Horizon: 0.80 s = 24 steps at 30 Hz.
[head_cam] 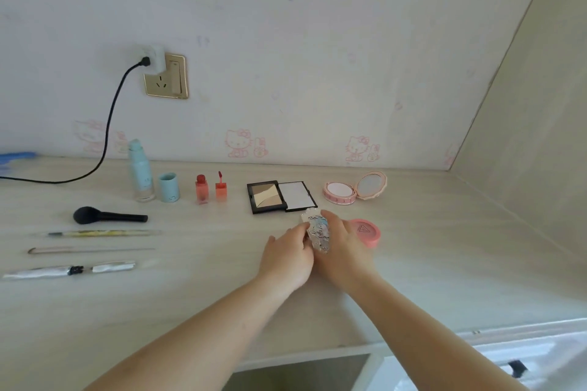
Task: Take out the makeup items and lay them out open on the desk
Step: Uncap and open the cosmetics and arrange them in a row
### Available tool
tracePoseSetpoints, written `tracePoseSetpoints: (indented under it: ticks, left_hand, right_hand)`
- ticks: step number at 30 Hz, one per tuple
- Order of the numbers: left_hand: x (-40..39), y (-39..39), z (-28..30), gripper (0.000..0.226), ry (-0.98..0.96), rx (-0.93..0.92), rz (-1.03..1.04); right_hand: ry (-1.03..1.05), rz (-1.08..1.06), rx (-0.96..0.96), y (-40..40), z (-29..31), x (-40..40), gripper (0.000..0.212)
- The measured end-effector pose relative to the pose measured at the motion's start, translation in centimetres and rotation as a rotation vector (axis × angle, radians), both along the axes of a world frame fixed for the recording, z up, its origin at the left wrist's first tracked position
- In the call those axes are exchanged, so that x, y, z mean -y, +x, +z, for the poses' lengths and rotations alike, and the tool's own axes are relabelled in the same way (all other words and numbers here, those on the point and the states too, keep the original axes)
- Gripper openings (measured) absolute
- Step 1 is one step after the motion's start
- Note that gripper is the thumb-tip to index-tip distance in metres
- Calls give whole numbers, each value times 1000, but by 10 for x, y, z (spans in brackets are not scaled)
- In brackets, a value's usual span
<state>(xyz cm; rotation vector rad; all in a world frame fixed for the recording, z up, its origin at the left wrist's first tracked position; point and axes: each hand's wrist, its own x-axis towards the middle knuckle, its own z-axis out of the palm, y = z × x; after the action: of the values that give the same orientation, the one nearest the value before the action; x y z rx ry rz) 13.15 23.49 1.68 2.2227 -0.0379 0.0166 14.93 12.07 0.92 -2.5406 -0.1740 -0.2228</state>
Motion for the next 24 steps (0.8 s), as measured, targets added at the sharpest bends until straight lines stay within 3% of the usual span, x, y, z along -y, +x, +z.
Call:
tracePoseSetpoints:
  ticks: [4, 7, 11, 15, 21, 24]
  left_hand:
    - [4, -12, 6, 39, -469, 110, 76]
    - [-3, -18, 11, 42, -646, 136, 127]
    - [-32, -25, 18, 48, -731, 102, 76]
    - [-61, -29, 22, 45, -673, 70, -7]
    - [-80, -38, 26, 35, -645, 17, -100]
    - [-85, -39, 28, 25, -890, -52, -1]
  right_hand:
    - [266, 11, 72, -10, 6, -2, 71]
    - [301, 113, 128, -25, 7, -5, 76]
    - [200, 282, 146, -38, 11, 6, 74]
    - [-74, 315, 259, -31, 27, 18, 72]
    - [-318, 464, 232, -23, 46, 6, 73]
    - [-319, 385, 198, -29, 51, -6, 73]
